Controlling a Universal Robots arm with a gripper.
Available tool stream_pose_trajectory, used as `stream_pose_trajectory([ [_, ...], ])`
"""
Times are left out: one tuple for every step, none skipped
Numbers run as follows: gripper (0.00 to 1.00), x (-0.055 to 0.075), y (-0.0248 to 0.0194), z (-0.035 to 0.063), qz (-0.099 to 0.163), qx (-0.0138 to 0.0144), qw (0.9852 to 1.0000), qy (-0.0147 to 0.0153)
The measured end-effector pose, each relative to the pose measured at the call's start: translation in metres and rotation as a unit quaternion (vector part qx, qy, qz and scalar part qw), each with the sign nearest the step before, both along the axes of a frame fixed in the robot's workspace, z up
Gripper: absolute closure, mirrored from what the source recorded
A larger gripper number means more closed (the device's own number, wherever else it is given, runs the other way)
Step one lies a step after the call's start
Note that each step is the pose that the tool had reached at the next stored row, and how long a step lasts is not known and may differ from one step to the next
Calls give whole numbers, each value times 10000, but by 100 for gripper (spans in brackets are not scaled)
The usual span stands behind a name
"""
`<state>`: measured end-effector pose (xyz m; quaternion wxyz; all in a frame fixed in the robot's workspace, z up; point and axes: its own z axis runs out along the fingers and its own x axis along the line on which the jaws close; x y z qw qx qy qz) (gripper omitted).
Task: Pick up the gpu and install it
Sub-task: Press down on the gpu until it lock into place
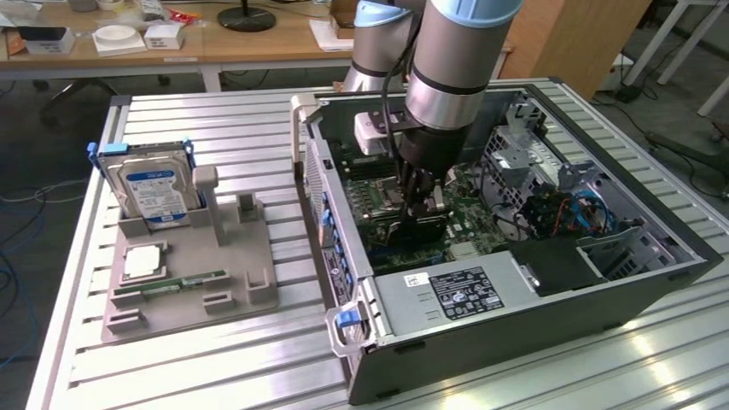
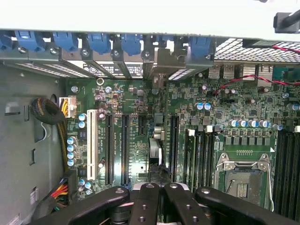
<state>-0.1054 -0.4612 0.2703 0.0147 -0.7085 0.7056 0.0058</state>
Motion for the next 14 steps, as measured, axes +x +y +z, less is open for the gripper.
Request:
stream_pose_trajectory([
  [90,0,0,0,0,0,10000,0],
  [90,0,0,0,0,0,10000,0],
  [90,0,0,0,0,0,10000,0],
  [90,1,0,1,0,-1,10000,9],
  [90,3,0,5,0,-2,10000,32],
  [90,4,0,7,0,0,10000,68],
  [90,5,0,13,0,-1,9999,114],
  [90,5,0,26,0,-1,9999,165],
  [90,5,0,33,0,0,9997,231],
  [90,5,0,34,0,1,9995,317],
  [90,5,0,35,0,1,9992,407],
  [90,6,0,35,0,0,9987,505],
  [90,6,0,35,0,0,9982,595],
  [90,6,3,36,-3,0,9970,774],
])
